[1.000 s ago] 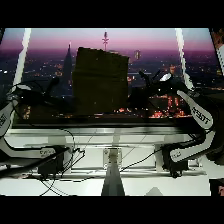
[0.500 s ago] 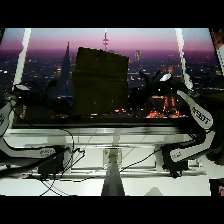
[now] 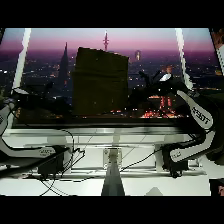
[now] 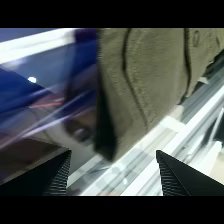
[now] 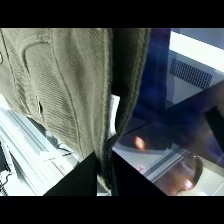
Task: Fold the clothes and pants, and hang the long-sleeved shirts on hangers.
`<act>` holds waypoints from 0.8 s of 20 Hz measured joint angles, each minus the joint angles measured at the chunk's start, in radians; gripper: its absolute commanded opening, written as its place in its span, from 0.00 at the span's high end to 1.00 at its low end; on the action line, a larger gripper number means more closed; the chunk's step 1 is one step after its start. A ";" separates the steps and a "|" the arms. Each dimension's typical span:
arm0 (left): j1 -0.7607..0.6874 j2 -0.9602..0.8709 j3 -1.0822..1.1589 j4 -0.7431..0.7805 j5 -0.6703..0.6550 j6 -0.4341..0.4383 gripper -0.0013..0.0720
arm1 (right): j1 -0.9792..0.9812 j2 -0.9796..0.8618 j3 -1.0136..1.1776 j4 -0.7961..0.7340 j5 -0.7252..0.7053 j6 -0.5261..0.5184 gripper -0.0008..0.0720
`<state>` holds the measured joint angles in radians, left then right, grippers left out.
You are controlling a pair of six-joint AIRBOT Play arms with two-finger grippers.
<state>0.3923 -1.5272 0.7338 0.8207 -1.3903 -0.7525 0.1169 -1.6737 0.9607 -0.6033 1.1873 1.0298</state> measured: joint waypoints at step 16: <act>-0.145 0.006 -0.021 -0.061 0.209 -0.003 0.97 | 0.002 0.011 0.029 -0.002 0.026 -0.030 0.93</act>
<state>0.2470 -1.5208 0.7124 0.7597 -1.1809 -0.7551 0.1192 -1.6630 0.9897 -0.6048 1.2129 0.9997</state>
